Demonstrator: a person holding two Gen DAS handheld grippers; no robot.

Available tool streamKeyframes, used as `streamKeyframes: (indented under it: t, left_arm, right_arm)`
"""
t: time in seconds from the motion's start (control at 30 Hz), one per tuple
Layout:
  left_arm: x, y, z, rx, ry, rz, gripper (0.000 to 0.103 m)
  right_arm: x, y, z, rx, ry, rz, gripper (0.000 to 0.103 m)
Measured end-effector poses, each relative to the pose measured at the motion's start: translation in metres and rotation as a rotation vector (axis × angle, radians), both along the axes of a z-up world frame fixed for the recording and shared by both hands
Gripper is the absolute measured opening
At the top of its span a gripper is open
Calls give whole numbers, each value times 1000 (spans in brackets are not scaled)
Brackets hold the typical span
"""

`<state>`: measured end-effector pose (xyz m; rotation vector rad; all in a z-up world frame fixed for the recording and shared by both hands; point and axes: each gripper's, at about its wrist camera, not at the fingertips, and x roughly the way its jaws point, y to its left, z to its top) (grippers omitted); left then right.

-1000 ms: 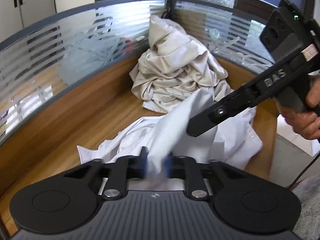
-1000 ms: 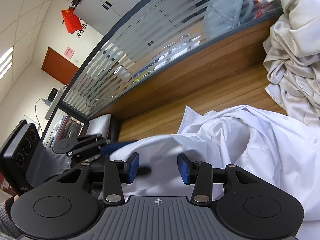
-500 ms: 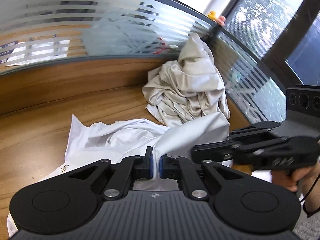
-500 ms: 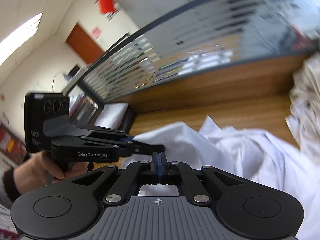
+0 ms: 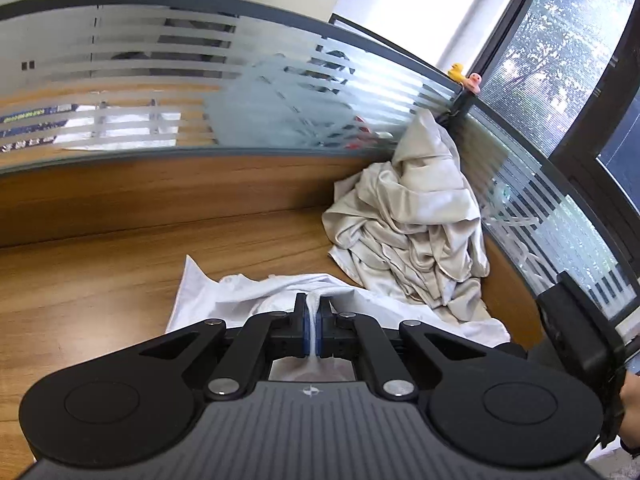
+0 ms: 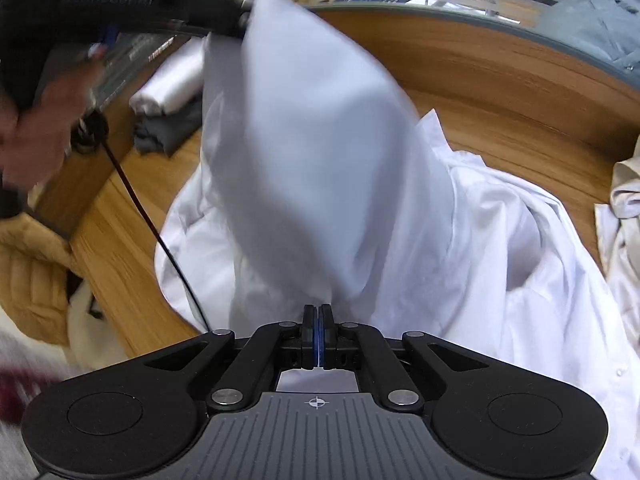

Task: Fold clothes

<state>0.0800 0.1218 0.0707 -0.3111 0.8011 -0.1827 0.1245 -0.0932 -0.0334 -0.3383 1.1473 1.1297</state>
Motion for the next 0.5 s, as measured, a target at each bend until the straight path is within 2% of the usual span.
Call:
streamKeyframes:
  t: [0.13,0.27,0.37,0.5]
  left_arm:
    - [-1,-3,-1,-8,7,-5,3]
    - [-2,-3,-2,-25,19,-6,3]
    - [-3,-5,-4,-35,26,-15,3]
    - [-6,-9,-7,-29,30,-19,3]
  right_arm:
    - [4,-9,29,138,-3,-64,3]
    - [17,-5,54,252,-51,-157,3]
    - [28,7,52,255,-61,-191,3]
    - [36,25,33,189,-78,-185,3]
